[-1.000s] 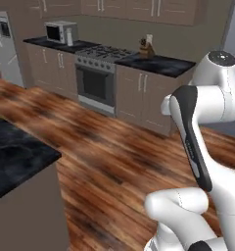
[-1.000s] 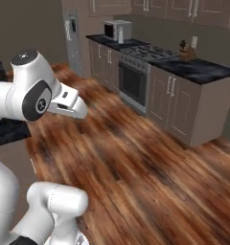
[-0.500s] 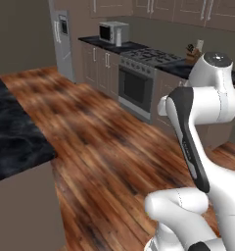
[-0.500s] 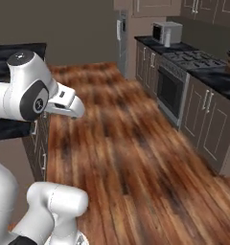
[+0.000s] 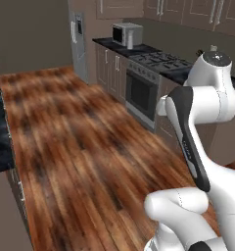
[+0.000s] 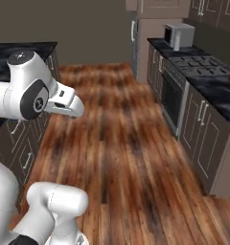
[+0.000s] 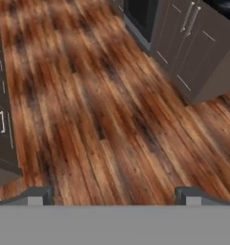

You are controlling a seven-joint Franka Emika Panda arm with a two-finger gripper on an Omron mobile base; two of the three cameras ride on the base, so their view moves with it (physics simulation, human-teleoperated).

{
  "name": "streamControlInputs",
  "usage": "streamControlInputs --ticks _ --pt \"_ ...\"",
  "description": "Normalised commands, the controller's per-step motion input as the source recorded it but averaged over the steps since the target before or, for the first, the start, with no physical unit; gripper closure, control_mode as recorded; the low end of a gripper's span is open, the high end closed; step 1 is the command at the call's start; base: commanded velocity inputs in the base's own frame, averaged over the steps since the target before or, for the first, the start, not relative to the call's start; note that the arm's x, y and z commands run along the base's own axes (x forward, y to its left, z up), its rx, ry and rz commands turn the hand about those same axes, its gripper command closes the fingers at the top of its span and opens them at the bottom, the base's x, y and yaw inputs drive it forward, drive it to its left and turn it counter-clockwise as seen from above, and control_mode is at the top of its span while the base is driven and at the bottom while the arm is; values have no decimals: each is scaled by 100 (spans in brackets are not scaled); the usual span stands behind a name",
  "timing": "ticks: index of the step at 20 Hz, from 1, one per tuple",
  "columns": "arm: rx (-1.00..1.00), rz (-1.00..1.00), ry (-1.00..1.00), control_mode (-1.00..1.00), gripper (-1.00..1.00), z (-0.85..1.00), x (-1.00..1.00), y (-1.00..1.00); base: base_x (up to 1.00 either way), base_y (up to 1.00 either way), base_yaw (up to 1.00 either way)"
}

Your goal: There is a tray on the dining counter. Grab the cup, mug, and pitcher and place them on the tray. The pitcher may be placed next to the tray if it cannot fit the tray.

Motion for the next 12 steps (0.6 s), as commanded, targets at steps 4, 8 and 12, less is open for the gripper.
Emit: streamControlInputs --ticks 4,8,12 --pt "0 0 0 100 -100 0 0 0 66 -88 26" --pt "0 0 0 100 -100 0 0 0 56 -39 37" --pt "0 0 0 100 -100 0 0 0 42 -8 44"
